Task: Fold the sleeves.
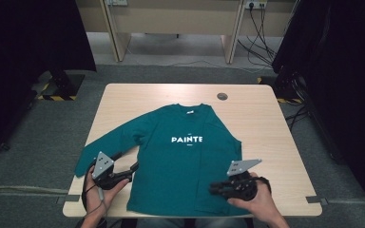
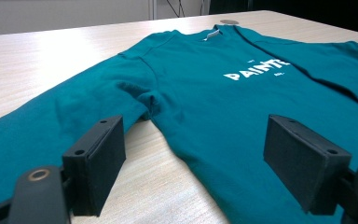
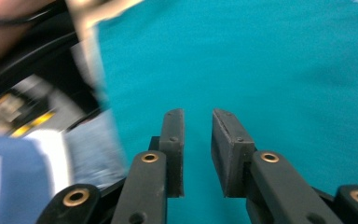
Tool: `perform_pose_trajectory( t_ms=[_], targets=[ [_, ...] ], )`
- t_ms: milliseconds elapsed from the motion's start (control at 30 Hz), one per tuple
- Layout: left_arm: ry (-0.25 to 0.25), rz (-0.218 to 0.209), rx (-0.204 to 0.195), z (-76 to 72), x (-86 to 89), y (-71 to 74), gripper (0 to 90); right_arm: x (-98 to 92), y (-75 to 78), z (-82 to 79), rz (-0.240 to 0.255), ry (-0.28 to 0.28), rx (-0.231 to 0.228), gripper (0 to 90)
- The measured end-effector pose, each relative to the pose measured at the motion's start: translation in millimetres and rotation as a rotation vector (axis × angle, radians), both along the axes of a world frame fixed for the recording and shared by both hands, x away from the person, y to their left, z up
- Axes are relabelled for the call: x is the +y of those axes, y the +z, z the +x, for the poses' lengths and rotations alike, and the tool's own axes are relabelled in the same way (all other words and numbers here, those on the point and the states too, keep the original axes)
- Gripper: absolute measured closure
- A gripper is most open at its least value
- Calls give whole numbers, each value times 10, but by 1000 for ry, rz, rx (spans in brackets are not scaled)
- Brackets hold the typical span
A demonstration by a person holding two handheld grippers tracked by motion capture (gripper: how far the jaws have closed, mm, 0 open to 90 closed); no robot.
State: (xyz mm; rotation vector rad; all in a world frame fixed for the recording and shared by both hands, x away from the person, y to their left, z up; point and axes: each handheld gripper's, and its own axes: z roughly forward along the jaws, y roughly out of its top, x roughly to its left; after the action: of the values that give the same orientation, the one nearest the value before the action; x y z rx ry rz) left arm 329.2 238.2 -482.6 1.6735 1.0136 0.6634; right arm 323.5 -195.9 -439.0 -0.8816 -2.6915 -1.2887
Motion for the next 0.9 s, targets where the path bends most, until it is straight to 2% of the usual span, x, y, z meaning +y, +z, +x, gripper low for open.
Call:
perform_pose_trajectory(
  t_ms=[33, 167, 233, 400, 500, 633, 733, 900],
  targets=[
    [1, -1, 0, 1, -2, 0, 201, -90, 7, 37, -30, -63, -20, 750],
    [1, 0, -1, 2, -6, 0, 202, -332, -39, 132, -122, -225, -41, 751],
    [1, 1, 0, 2, -9, 0, 202, -413, -85, 154, -132, -272, -21, 745],
    [1, 2, 0, 3, -12, 0, 202, -462, -183, 137, -160, -329, -14, 722],
    [1, 1, -1, 2, -10, 0, 202, -489, -223, 177, -148, -385, -2, 705],
    [1, -1, 0, 2, -8, 0, 202, -444, -227, 185, -137, -391, -4, 676],
    [0, 1, -1, 2, -10, 0, 202, -380, -250, 175, -165, -373, -14, 675],
    [0, 0, -2, 1, -8, 0, 202, -338, -263, 134, -210, -369, -58, 774]
  ],
)
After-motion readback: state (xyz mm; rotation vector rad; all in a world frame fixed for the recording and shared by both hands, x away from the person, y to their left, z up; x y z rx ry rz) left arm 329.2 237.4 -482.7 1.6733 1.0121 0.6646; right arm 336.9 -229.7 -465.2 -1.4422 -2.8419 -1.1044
